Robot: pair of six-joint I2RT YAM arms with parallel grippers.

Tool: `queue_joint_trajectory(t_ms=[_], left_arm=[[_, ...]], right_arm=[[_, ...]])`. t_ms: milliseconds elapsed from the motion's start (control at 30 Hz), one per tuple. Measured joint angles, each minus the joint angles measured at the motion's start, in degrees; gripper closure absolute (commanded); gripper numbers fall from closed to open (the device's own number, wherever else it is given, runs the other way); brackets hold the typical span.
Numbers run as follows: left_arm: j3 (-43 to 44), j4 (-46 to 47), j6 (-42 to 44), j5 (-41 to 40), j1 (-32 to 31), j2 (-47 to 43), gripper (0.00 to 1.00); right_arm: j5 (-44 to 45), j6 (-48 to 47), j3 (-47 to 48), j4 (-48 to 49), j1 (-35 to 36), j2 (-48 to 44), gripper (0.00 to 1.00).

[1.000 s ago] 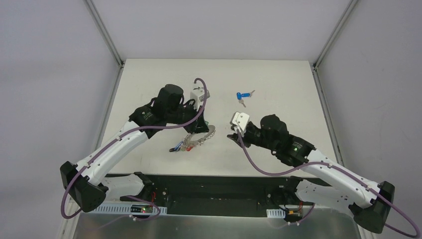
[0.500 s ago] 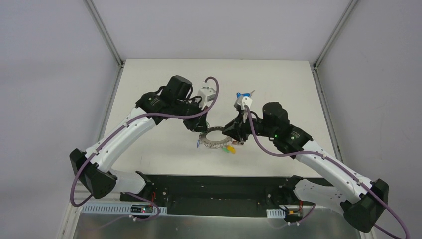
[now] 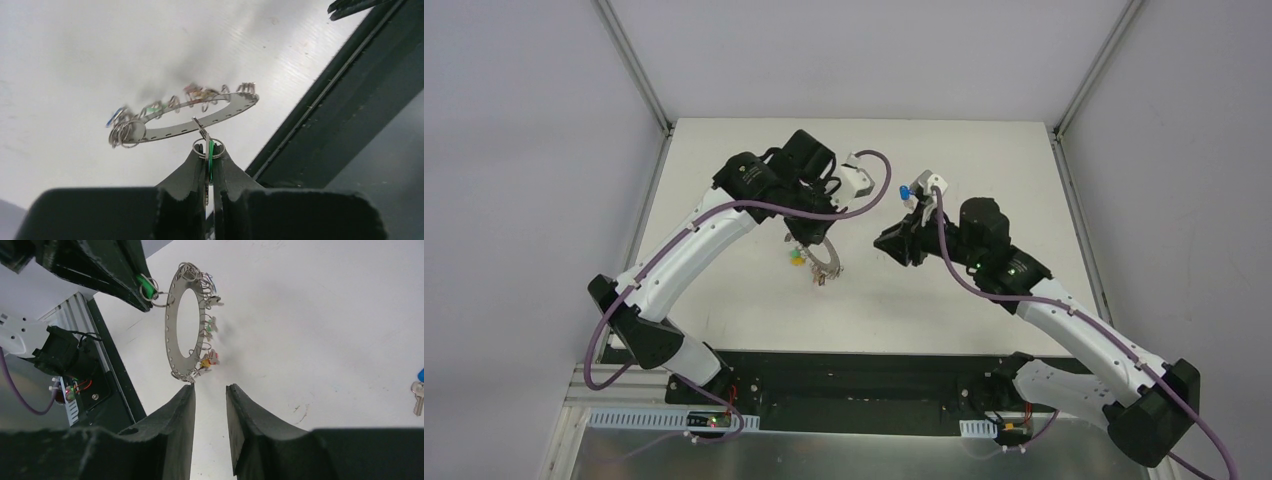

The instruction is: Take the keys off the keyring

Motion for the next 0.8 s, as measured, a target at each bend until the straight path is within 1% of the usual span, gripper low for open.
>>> queue_joint_trajectory(t_ms=[167,333,500,567,667,800], left_arm=[[4.8,-1.2,9.3,-7.9,-2.0,1.5,1.00],[4.3,1.9,19.3,-12.2,-2.4,1.6,1.00],[-1.8,9.2,27.7,-12.8,-2.4,-0.3,1.00],[-5.1,12.3,30.4,-11.5,-2.4,-1.8,1.00],[-9.2,16.0,33.3,-9.3,-2.4,-4.4,1.00],[-17.7,25.1,37.1,-6.4,-2.4,-10.3,1.00]], right_arm=[[1.2,3.1,-1.9,2.5,-2.4,0.0,0.64],[0.8,5.3,-4.3,6.1,-4.4,0.0,0.64],[-1.9,7.6,-7.4,11.8,-4.9,-0.2,0.63],[-3.1,8.6,-8.0,13.9,-4.9,-0.2,0.66],[-4.4,10.1,-8.1,17.1,-4.9,-0.2,0.67],[-4.5,11.4,-8.6,21.5,-4.9,-0.1,0.66]])
